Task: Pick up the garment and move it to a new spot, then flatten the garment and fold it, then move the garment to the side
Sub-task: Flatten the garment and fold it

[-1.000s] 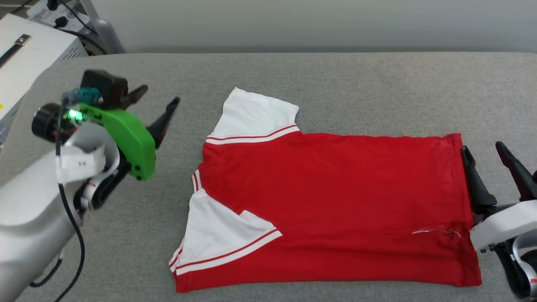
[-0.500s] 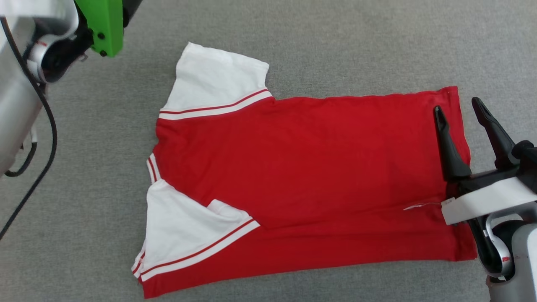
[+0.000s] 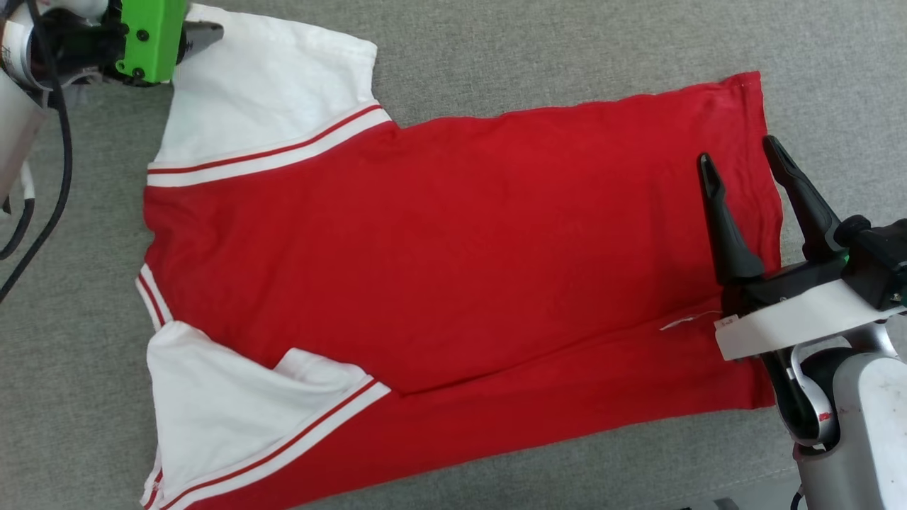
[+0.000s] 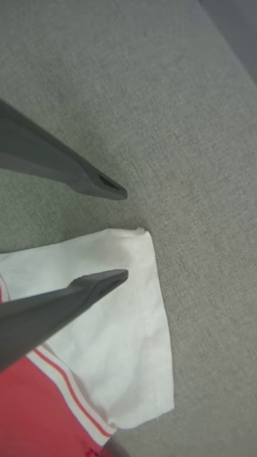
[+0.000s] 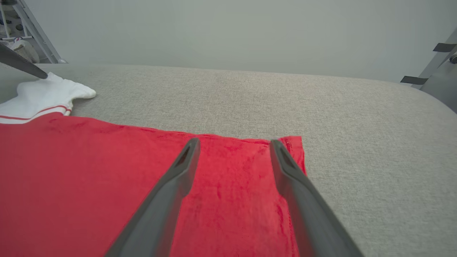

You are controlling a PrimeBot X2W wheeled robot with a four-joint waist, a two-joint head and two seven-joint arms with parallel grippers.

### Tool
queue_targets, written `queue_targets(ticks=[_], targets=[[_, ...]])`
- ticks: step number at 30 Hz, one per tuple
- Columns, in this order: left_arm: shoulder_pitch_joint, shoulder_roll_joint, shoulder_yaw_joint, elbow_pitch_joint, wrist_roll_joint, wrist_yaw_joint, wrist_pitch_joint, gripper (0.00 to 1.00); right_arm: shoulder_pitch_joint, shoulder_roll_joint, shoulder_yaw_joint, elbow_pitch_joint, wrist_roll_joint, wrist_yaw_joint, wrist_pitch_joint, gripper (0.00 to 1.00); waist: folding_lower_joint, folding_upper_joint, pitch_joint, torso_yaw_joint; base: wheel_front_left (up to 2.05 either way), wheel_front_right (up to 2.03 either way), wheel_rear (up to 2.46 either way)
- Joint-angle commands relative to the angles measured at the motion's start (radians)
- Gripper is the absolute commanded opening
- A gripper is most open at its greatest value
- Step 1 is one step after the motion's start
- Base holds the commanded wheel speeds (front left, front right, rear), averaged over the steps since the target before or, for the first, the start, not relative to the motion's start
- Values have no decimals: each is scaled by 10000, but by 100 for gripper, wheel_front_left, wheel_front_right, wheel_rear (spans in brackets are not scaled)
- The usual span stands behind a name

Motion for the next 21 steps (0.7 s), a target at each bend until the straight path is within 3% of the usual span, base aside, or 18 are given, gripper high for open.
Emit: queue_targets(ticks=[1, 7, 8, 9, 10, 18, 21], targets=[[-90, -54, -124, 30, -7, -54, 135, 100, -213, 33, 20, 62, 42, -6, -90, 100, -3, 45, 417, -367, 0, 0, 0], [333, 145, -769, 20, 143, -92, 651, 100, -348, -14, 71, 294, 86, -6, -160, 100, -3, 45, 437, -375, 0, 0, 0], [401, 186, -833, -32, 119, -97, 671, 69, -366, -40, 58, 332, 104, -6, -160, 100, -3, 45, 420, -363, 0, 0, 0], [441, 217, -865, -69, 102, -101, 649, 15, -387, -62, 39, 356, 113, -6, -158, 100, -3, 45, 403, -353, 0, 0, 0], [486, 258, -915, -111, 96, -104, 627, 0, -420, -85, 10, 380, 129, -6, -151, 100, -3, 45, 373, -339, 0, 0, 0], [559, 51, -760, -335, 18, -112, -675, 0, -960, -666, -407, 252, -136, -6, 144, 100, -3, 45, -330, -1, 0, 0, 0], [684, -133, -929, -677, 60, -113, -1487, 0, -1774, -1738, -477, 175, 52, -6, 1235, 100, -3, 45, -936, 370, 0, 0, 0]])
